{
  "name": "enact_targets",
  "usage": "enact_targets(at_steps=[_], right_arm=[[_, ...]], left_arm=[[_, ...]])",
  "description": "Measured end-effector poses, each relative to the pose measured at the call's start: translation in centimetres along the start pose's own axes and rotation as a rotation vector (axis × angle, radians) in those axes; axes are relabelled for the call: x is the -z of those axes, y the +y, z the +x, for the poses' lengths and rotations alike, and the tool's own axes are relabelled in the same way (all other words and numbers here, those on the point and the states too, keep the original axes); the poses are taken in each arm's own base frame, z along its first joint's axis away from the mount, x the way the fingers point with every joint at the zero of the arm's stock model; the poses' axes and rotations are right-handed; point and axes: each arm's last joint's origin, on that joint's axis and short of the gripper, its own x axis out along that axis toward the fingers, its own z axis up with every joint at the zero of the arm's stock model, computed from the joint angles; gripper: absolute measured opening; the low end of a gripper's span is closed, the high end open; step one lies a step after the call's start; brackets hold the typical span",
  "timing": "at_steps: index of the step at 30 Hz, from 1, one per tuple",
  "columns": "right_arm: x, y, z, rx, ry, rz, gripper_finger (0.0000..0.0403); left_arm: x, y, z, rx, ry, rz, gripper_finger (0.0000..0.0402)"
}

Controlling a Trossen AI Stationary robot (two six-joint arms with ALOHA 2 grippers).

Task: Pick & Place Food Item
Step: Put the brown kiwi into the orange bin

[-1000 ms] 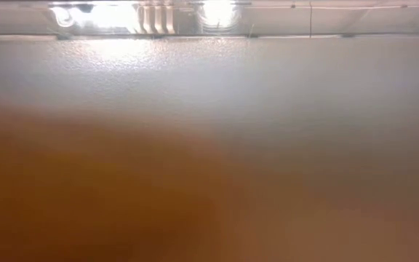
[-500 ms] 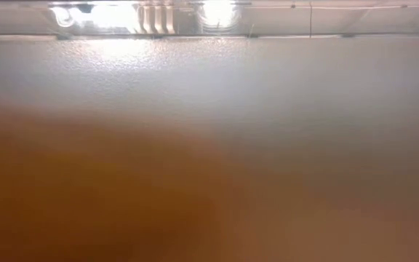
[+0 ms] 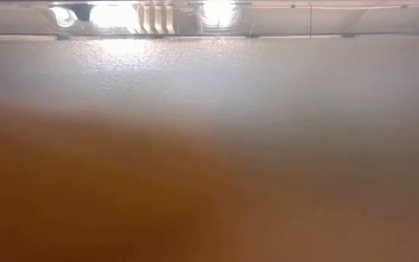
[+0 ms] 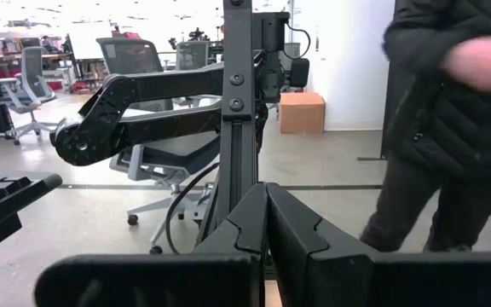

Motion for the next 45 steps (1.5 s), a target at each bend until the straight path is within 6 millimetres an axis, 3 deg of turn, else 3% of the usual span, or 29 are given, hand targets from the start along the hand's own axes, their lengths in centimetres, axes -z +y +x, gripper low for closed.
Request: enact_targets(at_steps=[32, 35, 41, 45], right_arm=[[0.0, 0.0, 0.0, 0.007, -0.001, -0.031, 0.0008], [-0.2, -0.3, 0.0, 0.128, -0.015, -0.160, 0.0008], [-0.8, -2.0, -0.9, 0.812, 0.067, -0.503, 0.0008], [-0.5, -2.3, -1.1, 0.919, 0.157, -0.576, 0.0008]], left_arm=[[0.4, 0.1, 0.0, -0.007, 0.043, -0.007, 0.0275], [0.4, 0.1, 0.0, -0.007, 0.043, -0.007, 0.0275], [0.4, 0.1, 0.0, -0.007, 0.043, -0.007, 0.0275], [0.4, 0.1, 0.0, -0.007, 0.043, -0.007, 0.0275]])
